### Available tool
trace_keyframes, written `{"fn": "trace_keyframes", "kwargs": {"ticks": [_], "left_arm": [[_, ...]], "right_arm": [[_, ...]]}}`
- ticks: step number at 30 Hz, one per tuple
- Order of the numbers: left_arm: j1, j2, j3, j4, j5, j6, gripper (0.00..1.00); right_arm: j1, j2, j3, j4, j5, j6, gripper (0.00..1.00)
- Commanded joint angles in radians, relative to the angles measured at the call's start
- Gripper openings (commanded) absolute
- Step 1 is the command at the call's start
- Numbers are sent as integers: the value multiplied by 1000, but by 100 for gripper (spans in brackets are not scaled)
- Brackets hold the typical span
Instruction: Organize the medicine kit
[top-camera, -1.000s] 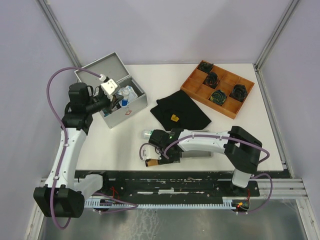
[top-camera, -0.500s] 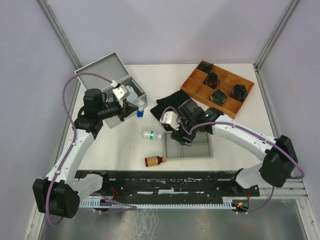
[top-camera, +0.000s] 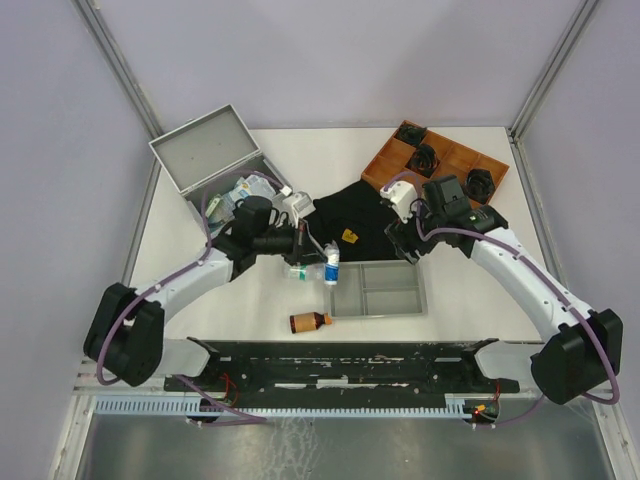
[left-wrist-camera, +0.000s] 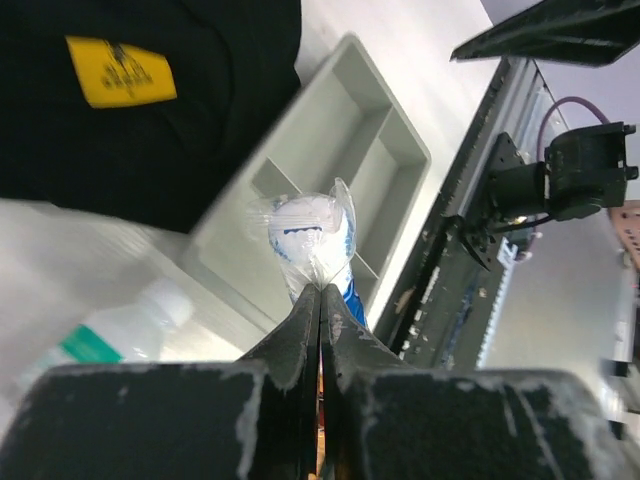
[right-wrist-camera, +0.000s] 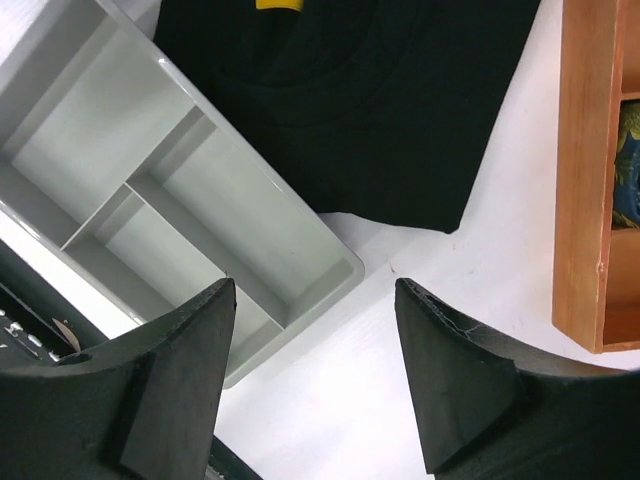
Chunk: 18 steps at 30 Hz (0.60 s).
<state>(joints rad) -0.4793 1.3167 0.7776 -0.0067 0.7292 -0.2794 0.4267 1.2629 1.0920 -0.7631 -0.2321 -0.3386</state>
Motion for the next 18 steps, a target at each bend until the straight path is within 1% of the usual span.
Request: {"fn": "trace_keyframes", "kwargs": {"ticks": [1, 6, 9, 15, 18], "left_arm": [[-65, 59, -31, 149, -32, -260, 3], [-125, 140, -34, 203, -78, -392, 3], [-155, 181, -34, 220, -109, -446, 3], [-173, 239, -25, 219, -146, -466, 11], [-174, 239, -32, 213, -167, -463, 21]], "right_arm": [[-30, -25, -9, 41, 2, 4, 73], [-54, -26, -11, 34, -7, -3, 73], [-68, -32, -15, 28, -24, -6, 73], [-82, -46, -21, 26, -46, -8, 73], [-83, -52, -24, 26, -57, -8, 74]]}}
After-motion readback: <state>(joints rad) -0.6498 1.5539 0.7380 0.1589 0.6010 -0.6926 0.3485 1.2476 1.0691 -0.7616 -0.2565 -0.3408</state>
